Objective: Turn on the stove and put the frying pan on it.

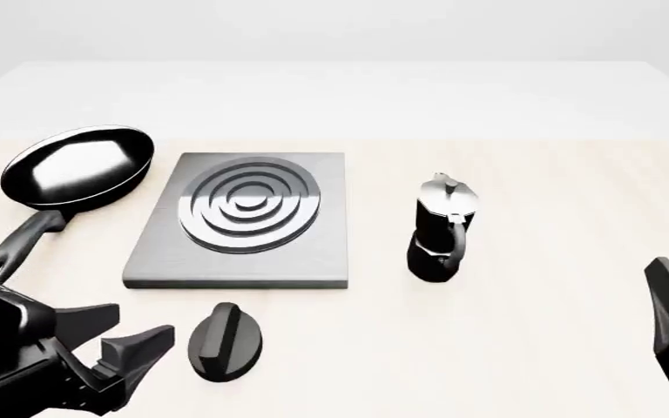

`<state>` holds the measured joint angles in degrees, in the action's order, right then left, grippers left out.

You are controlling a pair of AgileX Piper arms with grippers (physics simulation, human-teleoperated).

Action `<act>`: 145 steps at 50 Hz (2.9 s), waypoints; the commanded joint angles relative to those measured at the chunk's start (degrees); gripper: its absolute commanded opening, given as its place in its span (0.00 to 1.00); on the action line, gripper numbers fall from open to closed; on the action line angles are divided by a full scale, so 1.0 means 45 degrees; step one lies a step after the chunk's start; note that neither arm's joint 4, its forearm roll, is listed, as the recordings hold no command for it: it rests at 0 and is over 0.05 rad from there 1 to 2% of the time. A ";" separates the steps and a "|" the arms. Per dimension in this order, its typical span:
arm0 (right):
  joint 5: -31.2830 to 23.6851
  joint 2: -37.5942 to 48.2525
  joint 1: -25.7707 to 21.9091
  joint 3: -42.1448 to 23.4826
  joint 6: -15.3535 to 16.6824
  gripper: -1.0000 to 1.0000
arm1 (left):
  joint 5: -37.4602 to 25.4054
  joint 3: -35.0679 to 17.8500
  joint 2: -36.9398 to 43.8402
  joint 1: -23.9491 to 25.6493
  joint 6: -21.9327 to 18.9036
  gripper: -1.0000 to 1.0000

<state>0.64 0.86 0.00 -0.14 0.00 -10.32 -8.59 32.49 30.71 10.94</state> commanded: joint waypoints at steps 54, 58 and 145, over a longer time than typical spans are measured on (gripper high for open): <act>0.0001 0.0002 0.0000 0.0000 -0.0001 1.00 | 0.6038 0.1441 0.5312 0.1036 0.0393 1.00; 0.0000 0.0001 -0.0002 0.0000 -0.0002 1.00 | 0.6474 0.1573 0.5705 0.1004 0.0430 1.00; 0.0001 0.0002 0.0000 0.0000 -0.0001 1.00 | 1.1270 0.1584 1.0802 0.1415 0.0150 1.00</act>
<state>0.64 0.87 0.00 -0.14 0.00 37.92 -1.78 78.66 37.19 11.38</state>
